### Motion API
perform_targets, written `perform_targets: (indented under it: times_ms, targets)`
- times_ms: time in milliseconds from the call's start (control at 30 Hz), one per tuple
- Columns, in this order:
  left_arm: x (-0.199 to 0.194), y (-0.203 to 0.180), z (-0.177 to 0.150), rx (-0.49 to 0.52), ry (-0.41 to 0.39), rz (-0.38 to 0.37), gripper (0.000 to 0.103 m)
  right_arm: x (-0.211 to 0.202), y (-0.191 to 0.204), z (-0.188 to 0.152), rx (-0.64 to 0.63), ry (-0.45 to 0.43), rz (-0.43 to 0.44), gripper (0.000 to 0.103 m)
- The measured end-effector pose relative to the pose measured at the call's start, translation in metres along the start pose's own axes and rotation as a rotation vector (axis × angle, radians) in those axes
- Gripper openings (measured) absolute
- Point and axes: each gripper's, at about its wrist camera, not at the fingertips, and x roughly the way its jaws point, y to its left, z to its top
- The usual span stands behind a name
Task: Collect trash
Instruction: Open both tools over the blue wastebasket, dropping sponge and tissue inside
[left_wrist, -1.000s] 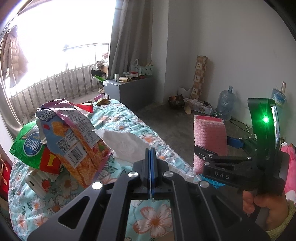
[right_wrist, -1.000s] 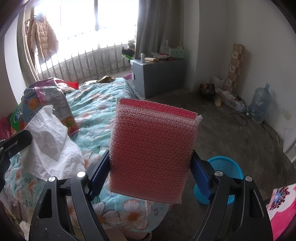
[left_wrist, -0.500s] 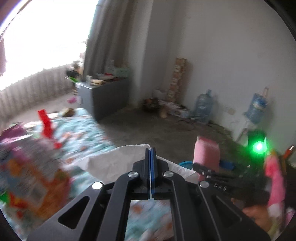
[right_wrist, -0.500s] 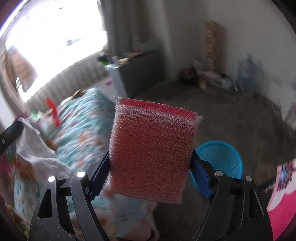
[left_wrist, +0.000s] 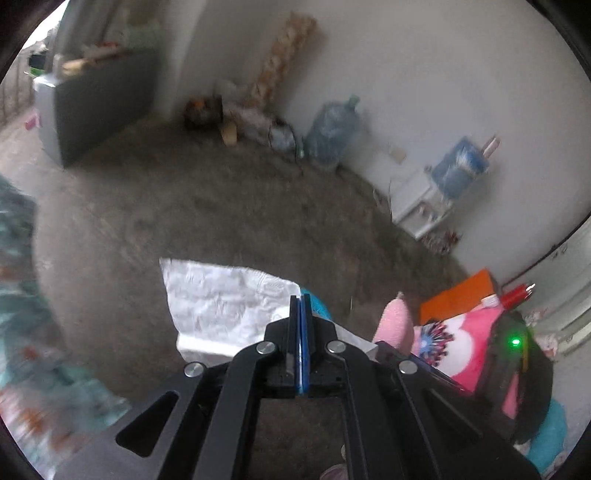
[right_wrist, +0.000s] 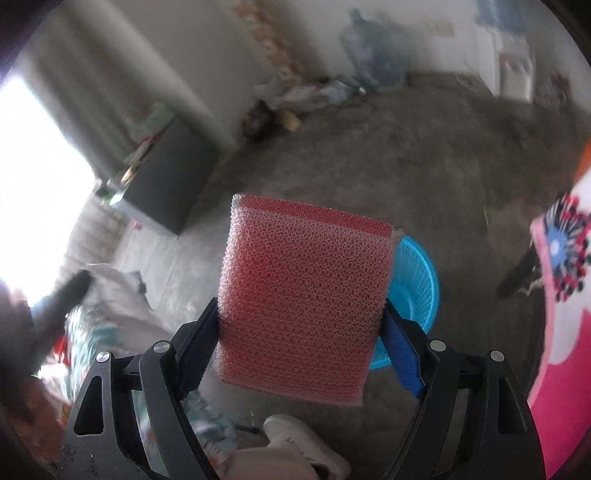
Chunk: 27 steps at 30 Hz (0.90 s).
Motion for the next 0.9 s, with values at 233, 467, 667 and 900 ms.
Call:
perform_targets:
  times_ms: [233,467,667,900]
  targets:
    - [0.116,0.001,0.000,-0.052,0.167,-0.011,0.000,0.059,-0.042,0.006,0.139,0.083,-0.001,0.079]
    - [0.167,0.008,-0.018,-0.089,0.291,0.089,0.033,0.121,-0.068,-0.001,0.173,0.185,-0.027,0.086]
    - [0.141,0.001,-0.020,-0.066,0.228,0.137,0.065,0.123,-0.081,-0.012,0.201,0.164,-0.052,0.089]
    - [0.055,-0.008,-0.021,-0.086,0.097,0.122,0.073,0.096,-0.065,-0.009,0.190,0.084,-0.038,0.089]
